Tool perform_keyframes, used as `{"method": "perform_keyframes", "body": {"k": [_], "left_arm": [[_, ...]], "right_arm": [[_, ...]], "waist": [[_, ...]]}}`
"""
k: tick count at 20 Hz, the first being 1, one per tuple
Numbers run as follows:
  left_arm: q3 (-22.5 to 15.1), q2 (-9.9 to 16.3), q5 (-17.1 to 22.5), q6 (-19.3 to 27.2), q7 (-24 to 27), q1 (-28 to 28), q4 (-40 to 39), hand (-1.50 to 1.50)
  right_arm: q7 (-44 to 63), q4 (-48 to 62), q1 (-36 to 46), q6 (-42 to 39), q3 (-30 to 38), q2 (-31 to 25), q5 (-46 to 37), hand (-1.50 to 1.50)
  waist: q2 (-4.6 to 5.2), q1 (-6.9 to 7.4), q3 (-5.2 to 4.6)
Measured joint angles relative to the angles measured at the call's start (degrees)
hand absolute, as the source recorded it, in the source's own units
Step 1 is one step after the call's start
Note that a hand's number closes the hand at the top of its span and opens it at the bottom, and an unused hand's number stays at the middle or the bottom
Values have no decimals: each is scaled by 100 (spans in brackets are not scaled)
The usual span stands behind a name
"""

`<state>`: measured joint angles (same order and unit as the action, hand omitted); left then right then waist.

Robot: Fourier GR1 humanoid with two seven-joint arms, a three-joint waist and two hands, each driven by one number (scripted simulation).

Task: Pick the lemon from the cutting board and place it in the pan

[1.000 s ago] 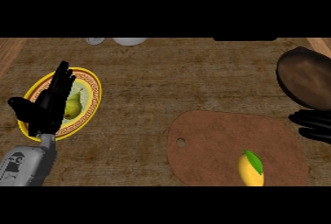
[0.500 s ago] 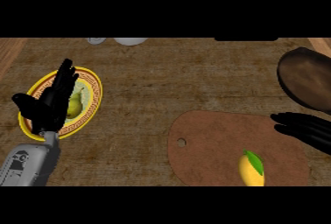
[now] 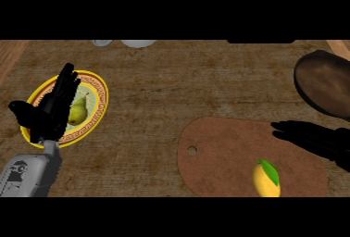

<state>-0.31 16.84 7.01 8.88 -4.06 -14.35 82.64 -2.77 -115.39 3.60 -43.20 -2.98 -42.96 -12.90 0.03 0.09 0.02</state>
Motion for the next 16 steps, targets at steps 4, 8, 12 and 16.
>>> {"method": "perform_keyframes", "body": {"k": [4,8,12,16], "left_arm": [[30,-112,-104,15,-26,15,48,0],[118,-140,-138,-90,-64,20,70,0],[170,-180,-199,-146,-81,66,126,0],[176,-257,-266,-112,-124,68,171,0]], "right_arm": [[-254,20,-103,-150,-168,187,-485,-150],[-387,66,-42,-249,-298,397,-942,-150],[-203,28,58,-302,-620,699,-1442,-150],[-257,34,38,-227,-816,625,-2066,-150]], "waist": [[-3,-9,0],[-3,-9,0],[-5,-3,-1],[-5,-8,-1]]}}
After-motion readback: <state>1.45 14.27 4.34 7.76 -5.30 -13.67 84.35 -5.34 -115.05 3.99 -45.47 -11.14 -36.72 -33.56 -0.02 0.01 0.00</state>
